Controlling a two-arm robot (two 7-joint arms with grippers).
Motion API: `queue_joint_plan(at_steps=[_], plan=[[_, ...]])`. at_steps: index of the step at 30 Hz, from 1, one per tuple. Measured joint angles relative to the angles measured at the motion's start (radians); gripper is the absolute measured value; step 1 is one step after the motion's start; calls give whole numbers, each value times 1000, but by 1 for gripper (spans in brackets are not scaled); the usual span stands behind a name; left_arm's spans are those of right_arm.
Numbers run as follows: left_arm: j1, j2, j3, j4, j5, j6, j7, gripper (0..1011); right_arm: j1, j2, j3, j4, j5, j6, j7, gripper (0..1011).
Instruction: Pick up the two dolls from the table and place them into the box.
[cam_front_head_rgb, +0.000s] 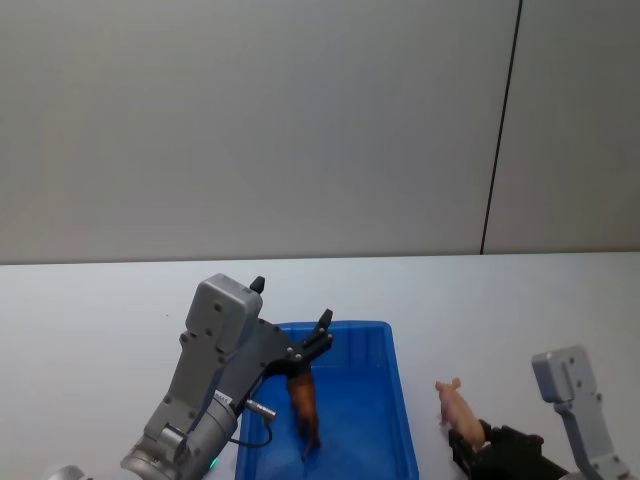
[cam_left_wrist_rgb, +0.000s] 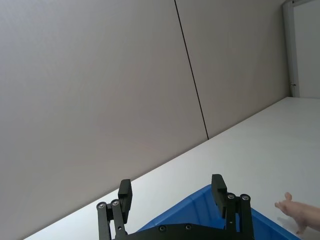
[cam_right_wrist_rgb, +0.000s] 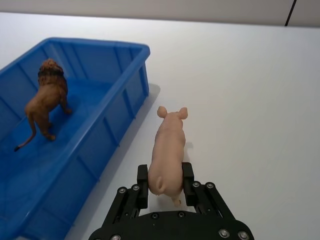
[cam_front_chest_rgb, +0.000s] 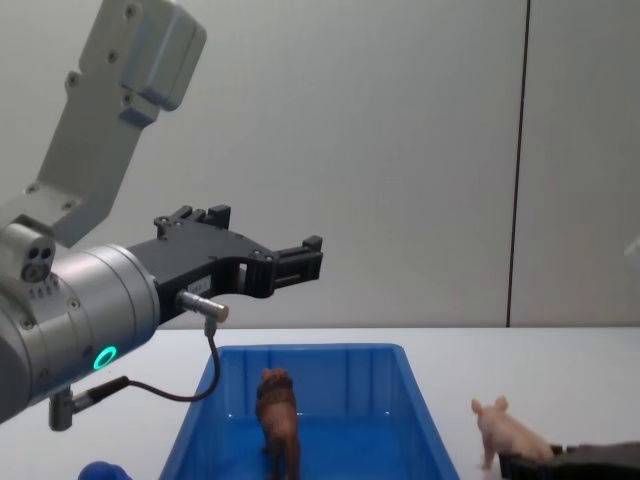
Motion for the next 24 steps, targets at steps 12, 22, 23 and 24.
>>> queue_joint_plan(at_steps=[12, 22, 23, 24], plan=[[0, 0, 0, 0, 0, 0, 0, 1002, 12, -1, 1, -54, -35, -53, 9, 379], [0, 0, 0, 0, 0, 0, 0, 1002, 69, -31, -14, -85, -58, -52, 96, 379], [0, 0, 0, 0, 0, 0, 0, 1002, 74, -34, -16, -84, -59, -49, 103, 379], [0, 0, 0, 0, 0, 0, 0, 1002, 78, -37, -17, -83, -60, -45, 109, 379]])
